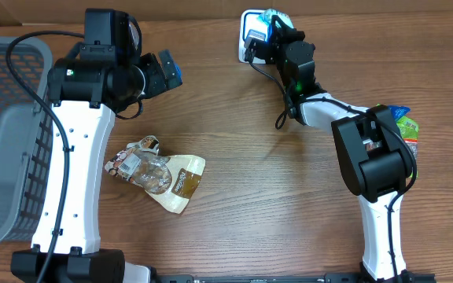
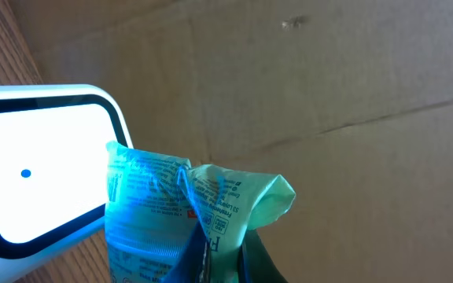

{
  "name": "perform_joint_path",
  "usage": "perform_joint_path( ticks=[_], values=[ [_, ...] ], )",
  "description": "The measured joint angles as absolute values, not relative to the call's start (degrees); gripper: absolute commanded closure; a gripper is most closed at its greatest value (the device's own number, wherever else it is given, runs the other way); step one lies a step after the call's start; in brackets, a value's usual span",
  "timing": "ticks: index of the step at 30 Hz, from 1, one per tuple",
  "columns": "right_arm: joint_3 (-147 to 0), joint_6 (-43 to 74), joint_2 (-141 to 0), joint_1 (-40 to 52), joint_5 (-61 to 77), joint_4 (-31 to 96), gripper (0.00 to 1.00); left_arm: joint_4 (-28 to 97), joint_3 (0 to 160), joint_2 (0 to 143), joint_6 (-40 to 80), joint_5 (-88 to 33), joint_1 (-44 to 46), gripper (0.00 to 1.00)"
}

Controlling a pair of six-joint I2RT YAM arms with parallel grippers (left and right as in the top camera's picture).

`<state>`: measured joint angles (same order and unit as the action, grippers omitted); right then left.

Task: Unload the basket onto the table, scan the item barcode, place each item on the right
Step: 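Hold the mint-green packet over the white scanner with the right gripper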

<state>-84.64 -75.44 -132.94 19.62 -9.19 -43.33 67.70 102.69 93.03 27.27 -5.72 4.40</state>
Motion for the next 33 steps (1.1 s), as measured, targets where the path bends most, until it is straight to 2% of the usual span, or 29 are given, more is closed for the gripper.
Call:
perform_joint_path(
  ticks=[33],
  values=[
    [-84.6,-80.6,-132.9,20.4,-9.2,-45.3,0.96,67.7,102.7,93.0,27.3,-5.7,4.4,0.00]
  ],
)
